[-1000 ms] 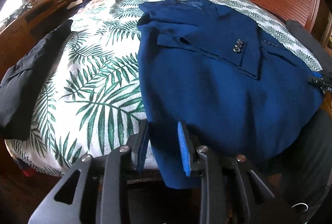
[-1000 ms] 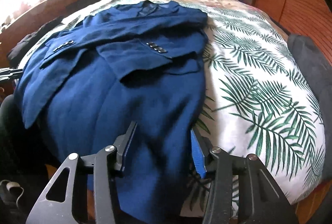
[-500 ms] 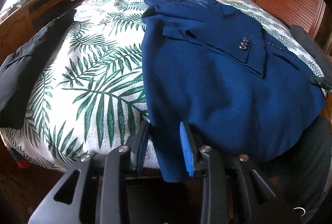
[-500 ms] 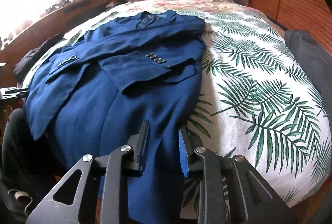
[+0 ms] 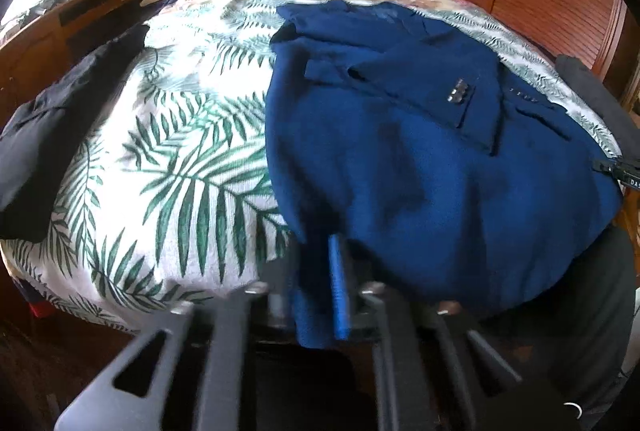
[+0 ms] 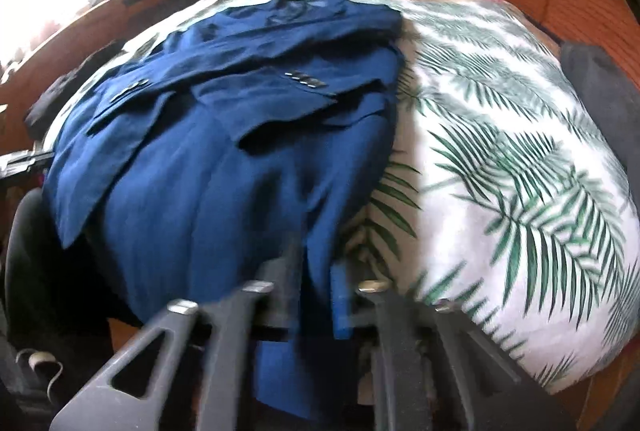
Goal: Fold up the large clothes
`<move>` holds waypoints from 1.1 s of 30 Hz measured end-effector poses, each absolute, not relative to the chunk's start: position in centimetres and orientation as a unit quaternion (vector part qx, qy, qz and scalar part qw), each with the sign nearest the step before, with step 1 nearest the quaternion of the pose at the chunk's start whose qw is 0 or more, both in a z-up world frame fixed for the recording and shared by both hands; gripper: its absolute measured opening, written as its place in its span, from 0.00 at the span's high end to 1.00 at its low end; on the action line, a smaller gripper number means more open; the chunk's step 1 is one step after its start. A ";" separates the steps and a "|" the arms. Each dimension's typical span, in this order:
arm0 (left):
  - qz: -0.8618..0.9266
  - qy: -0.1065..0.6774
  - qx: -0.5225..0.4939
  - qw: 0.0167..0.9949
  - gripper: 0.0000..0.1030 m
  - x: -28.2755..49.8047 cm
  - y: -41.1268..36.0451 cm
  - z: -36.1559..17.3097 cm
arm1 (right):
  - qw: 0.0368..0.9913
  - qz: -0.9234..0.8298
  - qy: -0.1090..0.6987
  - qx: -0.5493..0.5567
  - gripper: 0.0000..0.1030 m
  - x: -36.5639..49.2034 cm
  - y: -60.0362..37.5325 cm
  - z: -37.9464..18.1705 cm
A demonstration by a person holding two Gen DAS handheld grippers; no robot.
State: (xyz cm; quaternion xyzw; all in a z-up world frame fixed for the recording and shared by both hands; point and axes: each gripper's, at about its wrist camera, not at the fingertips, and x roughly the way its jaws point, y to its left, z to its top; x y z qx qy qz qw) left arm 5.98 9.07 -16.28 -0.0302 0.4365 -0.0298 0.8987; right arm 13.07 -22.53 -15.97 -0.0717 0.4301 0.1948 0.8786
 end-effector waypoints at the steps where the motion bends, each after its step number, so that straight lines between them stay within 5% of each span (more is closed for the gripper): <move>1: -0.037 0.432 -0.027 0.901 0.98 5.9 8.9 -15.9 | 0.880 0.202 0.423 -0.073 0.96 13.0 -22.2 -15.5; 22: -0.045 0.176 0.002 0.983 0.99 4.5 7.7 9.4 | 0.945 0.266 0.189 0.008 0.98 13.0 -19.7 6.9; 33: -0.060 0.095 0.010 0.994 0.99 -0.3 8.1 17.4 | 0.956 0.274 0.106 0.021 0.98 6.1 -23.6 15.5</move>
